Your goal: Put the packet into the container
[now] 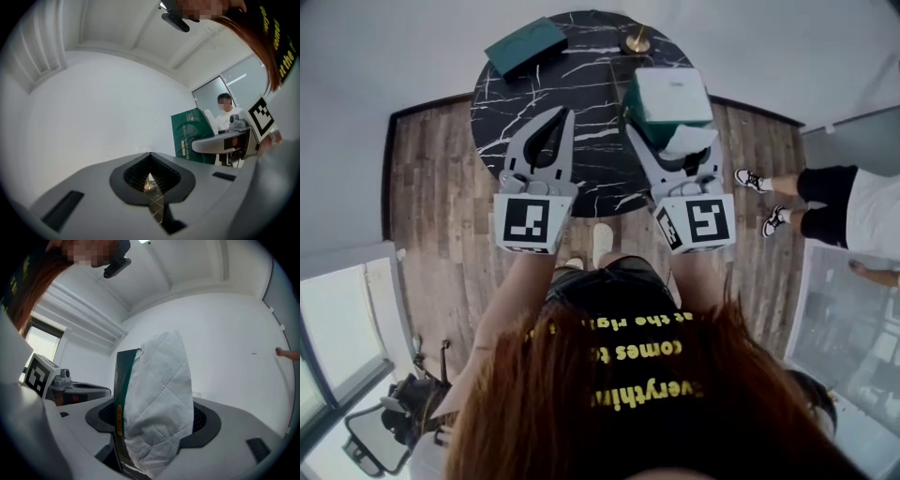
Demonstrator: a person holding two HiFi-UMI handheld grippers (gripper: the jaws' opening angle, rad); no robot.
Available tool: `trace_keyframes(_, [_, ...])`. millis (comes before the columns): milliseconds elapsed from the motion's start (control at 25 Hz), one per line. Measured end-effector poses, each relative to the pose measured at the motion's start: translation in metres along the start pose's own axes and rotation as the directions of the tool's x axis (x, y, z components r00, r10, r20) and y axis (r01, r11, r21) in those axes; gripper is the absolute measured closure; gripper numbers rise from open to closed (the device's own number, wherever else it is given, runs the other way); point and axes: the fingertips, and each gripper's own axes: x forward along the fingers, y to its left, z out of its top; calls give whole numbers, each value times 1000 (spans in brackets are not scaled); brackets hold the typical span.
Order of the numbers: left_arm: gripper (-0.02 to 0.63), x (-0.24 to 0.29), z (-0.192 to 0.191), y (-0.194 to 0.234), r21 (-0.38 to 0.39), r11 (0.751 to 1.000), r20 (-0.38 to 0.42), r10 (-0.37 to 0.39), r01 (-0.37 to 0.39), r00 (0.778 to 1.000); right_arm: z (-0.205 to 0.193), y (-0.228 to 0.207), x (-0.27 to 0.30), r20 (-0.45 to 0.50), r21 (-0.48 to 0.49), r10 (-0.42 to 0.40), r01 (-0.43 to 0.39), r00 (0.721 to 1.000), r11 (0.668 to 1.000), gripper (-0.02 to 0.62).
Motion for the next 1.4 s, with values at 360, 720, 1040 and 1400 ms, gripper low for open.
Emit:
trace_keyframes(360, [606, 42, 1, 6, 4, 999, -7, 36, -36, 999, -4, -42, 36, -8, -3, 17, -17, 1000, 1000, 227])
trace_keyframes(720, [606, 65, -6, 21, 2, 1000, -24, -7, 7, 1000, -26, -66, 67, -58, -10, -43, 43, 997, 999, 227])
trace_keyframes(1040, [606, 77, -14, 32, -16, 1000, -26, -25, 25, 999, -52, -80, 92, -146, -2, -49, 49, 988, 999, 227])
trace_keyframes(1400, [606, 85, -23, 39, -21, 999, -39, -25, 24, 999, -105, -105, 119, -265, 69, -47, 68, 963, 995, 227])
